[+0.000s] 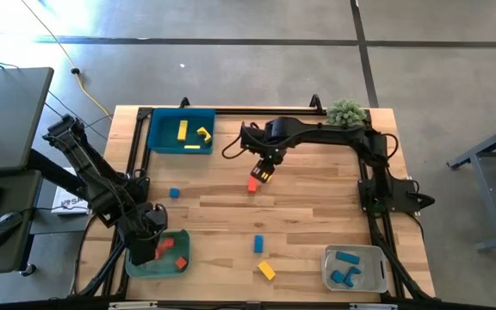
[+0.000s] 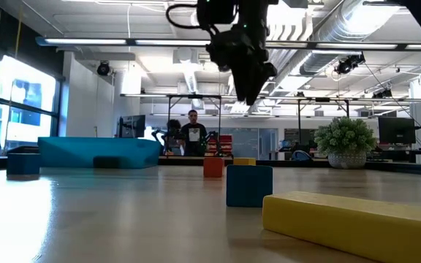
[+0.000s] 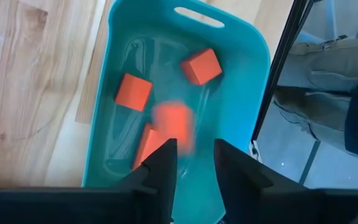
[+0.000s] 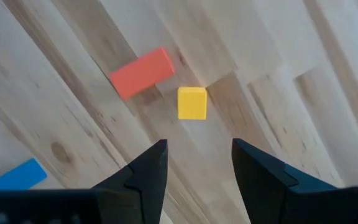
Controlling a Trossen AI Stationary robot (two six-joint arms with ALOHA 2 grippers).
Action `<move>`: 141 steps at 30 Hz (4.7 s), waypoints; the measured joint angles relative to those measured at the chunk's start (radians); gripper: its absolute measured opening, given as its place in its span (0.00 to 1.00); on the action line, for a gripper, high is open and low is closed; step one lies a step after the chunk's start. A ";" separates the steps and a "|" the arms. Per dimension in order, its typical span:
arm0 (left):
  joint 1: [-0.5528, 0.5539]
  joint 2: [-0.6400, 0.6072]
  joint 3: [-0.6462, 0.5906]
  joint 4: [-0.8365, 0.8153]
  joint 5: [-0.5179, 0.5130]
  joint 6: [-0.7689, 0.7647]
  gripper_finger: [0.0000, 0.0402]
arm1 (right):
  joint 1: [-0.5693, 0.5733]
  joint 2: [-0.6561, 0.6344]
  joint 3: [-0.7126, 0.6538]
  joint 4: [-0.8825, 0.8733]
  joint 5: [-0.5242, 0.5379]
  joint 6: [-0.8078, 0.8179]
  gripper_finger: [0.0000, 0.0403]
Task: Sort & place blocks by color
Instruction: Put the top orange block into the green bin, then put the top yellow block into the dark blue bin
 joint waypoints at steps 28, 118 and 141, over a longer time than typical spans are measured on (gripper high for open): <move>0.078 -0.011 -0.001 -0.004 -0.060 0.046 0.43 | -0.027 0.111 -0.077 0.111 -0.025 -0.054 0.53; 1.151 -0.093 0.000 0.318 0.112 0.848 0.43 | -0.188 0.165 0.400 0.153 -0.153 -0.532 0.26; 1.550 -0.092 0.000 0.735 0.376 0.526 0.43 | -0.275 0.151 0.473 0.274 -0.434 -0.853 0.26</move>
